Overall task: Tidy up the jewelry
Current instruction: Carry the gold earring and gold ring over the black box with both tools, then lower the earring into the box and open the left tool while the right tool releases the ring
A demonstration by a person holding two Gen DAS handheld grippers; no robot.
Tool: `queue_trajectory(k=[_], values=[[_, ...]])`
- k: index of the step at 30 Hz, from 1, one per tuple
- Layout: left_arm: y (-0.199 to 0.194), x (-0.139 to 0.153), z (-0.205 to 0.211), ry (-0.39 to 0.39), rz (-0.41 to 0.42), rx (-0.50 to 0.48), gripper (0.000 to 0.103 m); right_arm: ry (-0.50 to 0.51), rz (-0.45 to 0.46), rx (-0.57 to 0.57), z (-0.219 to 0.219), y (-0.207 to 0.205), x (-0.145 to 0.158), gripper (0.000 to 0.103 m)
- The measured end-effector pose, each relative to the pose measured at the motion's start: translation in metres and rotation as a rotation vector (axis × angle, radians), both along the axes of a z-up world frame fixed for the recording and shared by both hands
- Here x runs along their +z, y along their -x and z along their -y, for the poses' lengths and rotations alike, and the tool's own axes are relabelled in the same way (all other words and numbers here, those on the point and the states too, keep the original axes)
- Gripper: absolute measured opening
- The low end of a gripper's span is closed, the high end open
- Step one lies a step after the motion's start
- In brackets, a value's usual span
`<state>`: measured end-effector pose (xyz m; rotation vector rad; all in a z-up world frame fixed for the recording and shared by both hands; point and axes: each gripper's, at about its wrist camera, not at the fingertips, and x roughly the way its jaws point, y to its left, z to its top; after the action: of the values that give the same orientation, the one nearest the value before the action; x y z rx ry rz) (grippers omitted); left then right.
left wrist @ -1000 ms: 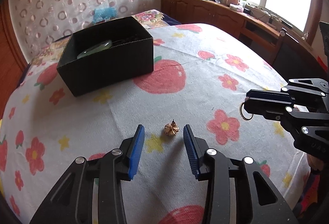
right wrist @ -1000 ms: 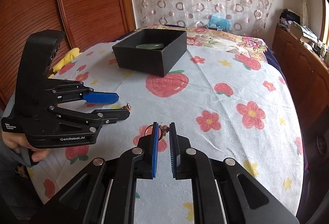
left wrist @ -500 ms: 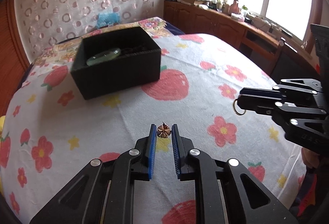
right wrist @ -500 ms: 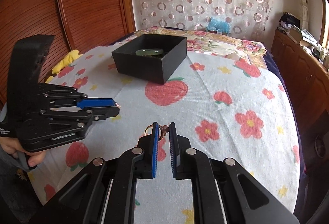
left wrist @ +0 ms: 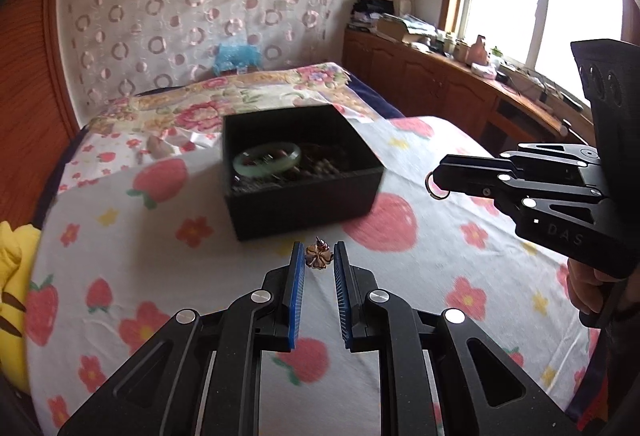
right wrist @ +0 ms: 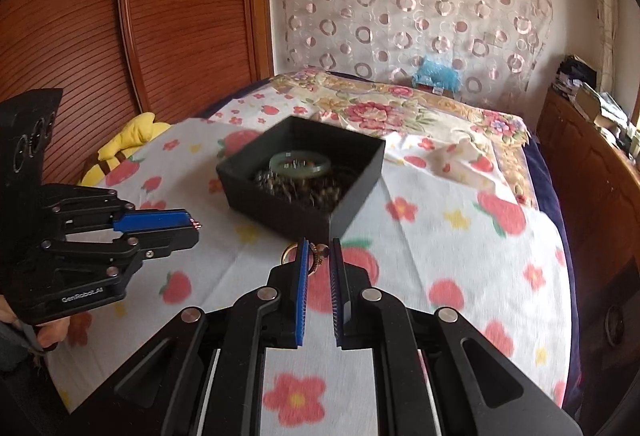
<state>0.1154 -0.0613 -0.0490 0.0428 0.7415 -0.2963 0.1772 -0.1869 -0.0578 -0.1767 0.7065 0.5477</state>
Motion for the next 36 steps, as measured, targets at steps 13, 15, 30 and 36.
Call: queue_trajectory(k=[13,15,30,36], values=[[-0.04,0.013,-0.023,-0.003,0.014,0.033,0.014,-0.056,-0.028,0.015,-0.02,-0.056,-0.004,0.012],[-0.047,0.013,-0.025,-0.005,0.011,0.034,0.014,-0.054,-0.034,0.021,-0.024,-0.063,-0.007,0.012],[-0.081,0.016,-0.029,-0.025,0.011,0.029,0.014,-0.05,-0.032,0.015,-0.032,-0.089,-0.007,0.035],[-0.094,0.015,-0.028,-0.028,0.005,0.026,0.014,-0.069,-0.013,-0.007,-0.021,-0.089,-0.002,0.04]])
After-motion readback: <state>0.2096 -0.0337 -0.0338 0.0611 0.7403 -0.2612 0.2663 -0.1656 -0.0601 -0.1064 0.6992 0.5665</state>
